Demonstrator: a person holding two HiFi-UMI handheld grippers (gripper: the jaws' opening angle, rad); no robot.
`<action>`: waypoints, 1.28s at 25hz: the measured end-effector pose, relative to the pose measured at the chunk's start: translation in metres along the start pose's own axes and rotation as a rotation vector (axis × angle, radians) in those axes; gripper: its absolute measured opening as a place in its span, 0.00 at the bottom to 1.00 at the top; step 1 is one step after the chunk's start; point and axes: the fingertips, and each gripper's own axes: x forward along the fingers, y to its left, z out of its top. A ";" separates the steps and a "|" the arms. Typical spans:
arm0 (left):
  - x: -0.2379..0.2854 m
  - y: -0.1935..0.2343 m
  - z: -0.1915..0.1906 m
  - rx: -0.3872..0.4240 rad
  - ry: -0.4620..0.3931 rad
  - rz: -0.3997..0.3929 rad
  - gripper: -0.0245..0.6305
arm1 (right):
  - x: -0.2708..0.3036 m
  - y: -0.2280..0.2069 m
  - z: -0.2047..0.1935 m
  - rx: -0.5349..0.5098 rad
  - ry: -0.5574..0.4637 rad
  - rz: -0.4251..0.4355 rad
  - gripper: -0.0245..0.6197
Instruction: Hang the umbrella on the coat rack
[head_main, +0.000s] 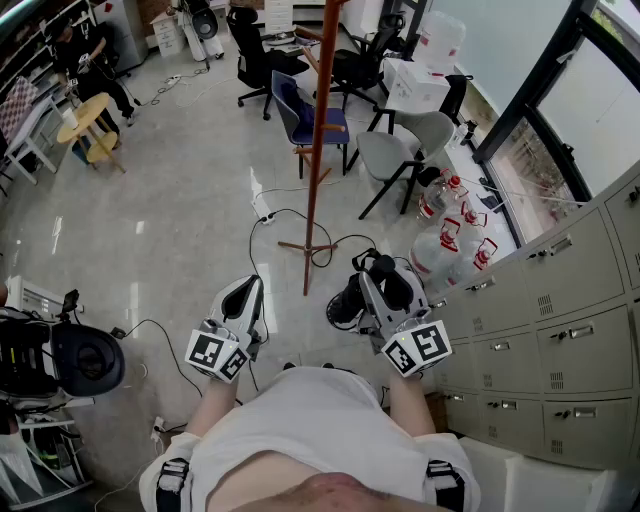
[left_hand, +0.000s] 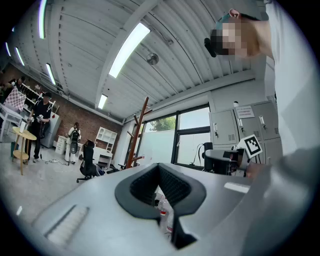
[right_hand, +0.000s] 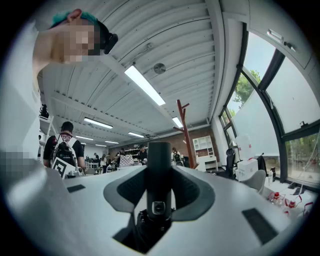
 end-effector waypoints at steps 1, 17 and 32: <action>0.001 -0.003 0.005 0.002 -0.004 -0.008 0.05 | 0.000 0.001 0.002 -0.003 0.003 0.004 0.28; 0.008 -0.034 0.005 0.010 -0.010 0.019 0.05 | -0.015 -0.005 0.005 -0.019 0.015 0.064 0.28; 0.001 -0.052 0.004 0.064 -0.009 0.141 0.05 | -0.013 -0.016 0.005 -0.018 0.023 0.172 0.28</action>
